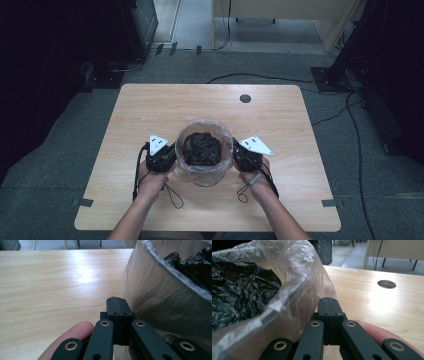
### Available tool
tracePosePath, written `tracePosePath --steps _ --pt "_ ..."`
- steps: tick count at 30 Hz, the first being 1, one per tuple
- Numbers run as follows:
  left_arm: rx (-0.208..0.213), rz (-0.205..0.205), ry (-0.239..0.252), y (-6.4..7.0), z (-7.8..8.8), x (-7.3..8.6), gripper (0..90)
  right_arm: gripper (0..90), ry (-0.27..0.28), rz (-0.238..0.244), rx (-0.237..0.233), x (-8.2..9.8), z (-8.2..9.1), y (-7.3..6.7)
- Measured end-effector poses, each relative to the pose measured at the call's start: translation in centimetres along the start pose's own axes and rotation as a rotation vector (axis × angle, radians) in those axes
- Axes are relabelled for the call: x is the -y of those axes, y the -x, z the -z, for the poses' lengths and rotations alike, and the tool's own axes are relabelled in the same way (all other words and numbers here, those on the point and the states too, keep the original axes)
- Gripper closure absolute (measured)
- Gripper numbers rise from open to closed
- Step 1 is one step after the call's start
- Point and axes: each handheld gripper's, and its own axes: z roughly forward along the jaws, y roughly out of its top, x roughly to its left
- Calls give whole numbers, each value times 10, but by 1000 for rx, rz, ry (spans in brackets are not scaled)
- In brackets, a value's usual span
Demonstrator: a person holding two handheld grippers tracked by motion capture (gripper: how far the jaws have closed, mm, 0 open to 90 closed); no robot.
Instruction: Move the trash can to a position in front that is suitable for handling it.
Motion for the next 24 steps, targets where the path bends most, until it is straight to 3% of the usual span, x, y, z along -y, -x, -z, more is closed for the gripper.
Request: tracePosePath --steps 4,7,9,11,14,17,21,24 --pt "18 8 7 4 9 7 900 900 -6 -9 -6 3 14 -5" --pt "25 -3 17 4 14 10 900 900 4 23 -1 5 22 -8" --pt "-3 -9 36 1 19 13 758 858 24 48 32 4 28 -10" --pt "-12 14 45 -8 24 18 563 778 29 65 71 4 33 -8" --pt "-31 60 35 -22 30 27 414 660 30 14 60 6 42 2" --pt "-45 74 12 -33 36 30 293 461 37 4 103 9 50 12" --pt "-68 75 16 -41 46 32 194 362 32 -21 128 14 60 27" --pt "-98 58 4 -49 52 37 180 271 15 -8 122 18 66 37"
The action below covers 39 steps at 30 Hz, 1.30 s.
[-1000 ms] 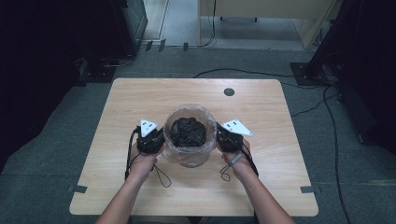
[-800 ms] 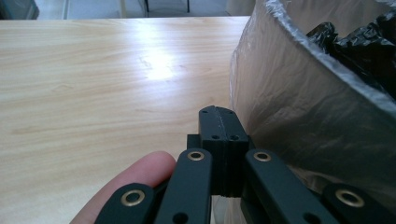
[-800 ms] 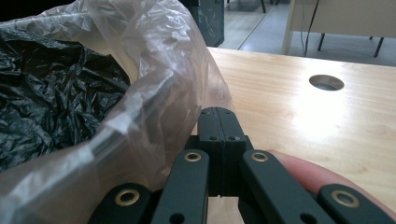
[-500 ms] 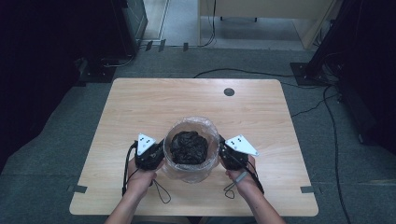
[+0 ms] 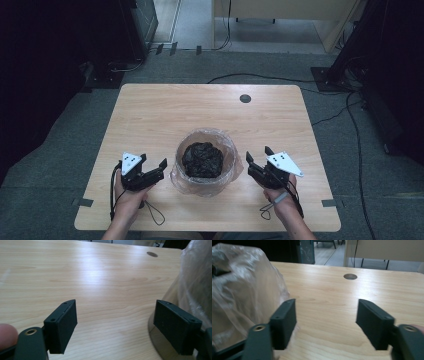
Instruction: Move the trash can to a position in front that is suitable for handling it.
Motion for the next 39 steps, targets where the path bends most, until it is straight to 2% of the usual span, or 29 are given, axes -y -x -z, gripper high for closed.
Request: tracePosePath --steps 3,5,8,12,19,22,26,29,30,34,39 --pt "-21 6 -44 -11 1 7 104 226 -15 13 15 7 4 9" --pt "-41 7 -60 -16 2 13 103 196 -31 17 29 13 5 15" --pt "-66 -14 -89 -25 4 21 95 162 -60 5 47 24 7 26" --pt "-103 -18 -127 -40 8 31 95 152 -92 -19 69 39 12 41" --pt "-129 -2 -155 -55 17 45 95 149 -141 -36 114 57 21 65" --pt "-151 -7 -168 -64 20 49 95 149 -145 -45 130 62 25 76" --pt "-188 2 -172 -79 26 52 95 149 -149 -39 189 70 30 92" --pt "-190 19 -183 -88 30 55 95 149 -157 -82 210 72 32 104" --pt "-188 31 -182 -90 31 55 95 148 -152 -93 215 72 32 106" --pt "-194 23 -188 -90 31 56 96 149 -152 -106 225 72 34 109" --pt "-194 2 -195 -86 30 56 96 148 -154 -97 224 73 34 107"
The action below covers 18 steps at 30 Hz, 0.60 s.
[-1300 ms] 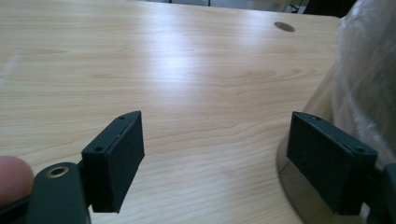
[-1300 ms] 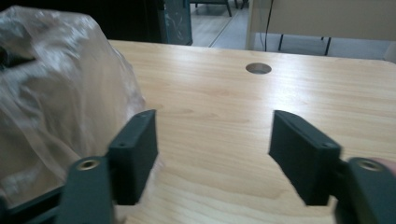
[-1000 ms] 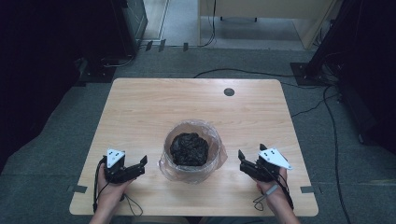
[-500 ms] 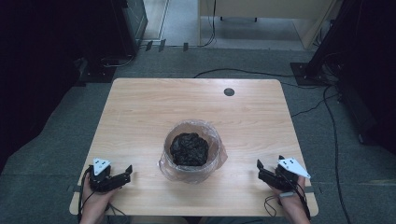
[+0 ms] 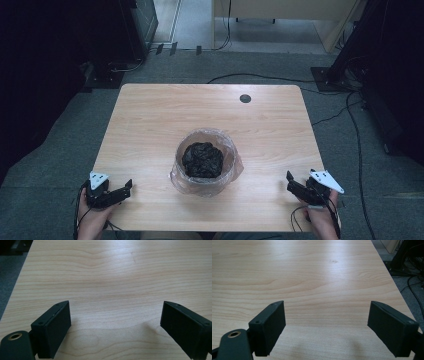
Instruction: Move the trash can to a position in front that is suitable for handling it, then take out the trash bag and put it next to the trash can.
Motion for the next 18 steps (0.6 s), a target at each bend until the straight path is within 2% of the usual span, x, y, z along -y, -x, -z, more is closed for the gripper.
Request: tracePosePath --steps 7,9,12,18 --pt "8 -23 -4 13 -1 0 96 149 -8 -5 3 0 -1 -1" --pt "27 -31 -8 21 0 0 96 149 -10 -5 5 0 -2 -1" --pt "47 -66 -9 35 0 2 96 149 -14 0 12 -1 -4 -3" --pt "127 -109 -11 66 1 2 97 150 -17 10 18 -1 -5 -6"
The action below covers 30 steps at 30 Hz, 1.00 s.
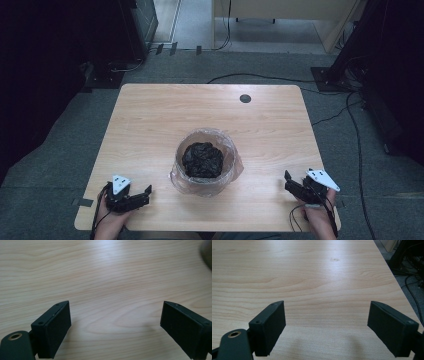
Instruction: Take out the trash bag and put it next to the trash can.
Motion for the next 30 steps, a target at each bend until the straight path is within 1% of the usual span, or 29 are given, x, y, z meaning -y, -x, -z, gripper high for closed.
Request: tracePosePath --steps 2,6,7,10,11,12,13,14,15,16,18,19,20,21,22,23,24,25,26,27,30 --pt "29 -8 3 10 -1 -2 98 150 0 0 1 0 0 0" --pt "65 -23 13 28 -6 -9 98 150 -2 2 6 0 0 -1" --pt "65 -23 13 28 -6 -9 98 150 -2 2 6 0 0 -1" --pt "98 -35 27 41 -7 -12 98 151 -5 9 -5 0 0 -7" --pt "116 -48 39 49 -5 -14 98 151 -7 19 -15 0 0 -12" --pt "126 -46 48 52 -4 -15 98 151 -8 24 -22 0 0 -15" --pt "126 -46 48 52 -4 -15 98 151 -8 24 -22 0 0 -15" --pt "136 -47 60 56 -3 -16 98 151 -12 38 -37 -1 -2 -24" --pt "142 -44 66 58 -2 -17 98 151 -12 38 -37 -1 -2 -24" --pt "152 -51 79 62 1 -19 100 152 -19 39 -57 -1 -3 -31" --pt "163 -56 93 66 4 -21 100 152 -28 46 -82 -3 -6 -41" --pt "163 -56 93 66 4 -21 100 152 -28 46 -82 -3 -6 -41" --pt "165 -62 97 68 5 -22 100 153 -31 52 -93 -4 -7 -46" --pt "167 -70 102 69 6 -23 102 156 -37 65 -116 -6 -11 -57" --pt "168 -82 109 71 7 -24 127 157 -40 93 -122 -7 -13 -63" --pt "192 -96 118 73 9 -26 128 157 -44 115 -129 -9 -16 -69" --pt "192 -96 118 73 9 -26 128 157 -44 115 -129 -9 -16 -69" --pt "207 -106 119 74 10 -27 128 157 -44 129 -139 -11 -19 -75" --pt "217 -107 124 75 11 -28 129 157 -46 141 -158 -13 -22 -83" --pt "229 -115 132 77 13 -29 146 157 -48 156 -183 -17 -26 -93" --pt "237 -140 150 79 16 -31 146 157 -50 188 -226 -21 -32 -109"
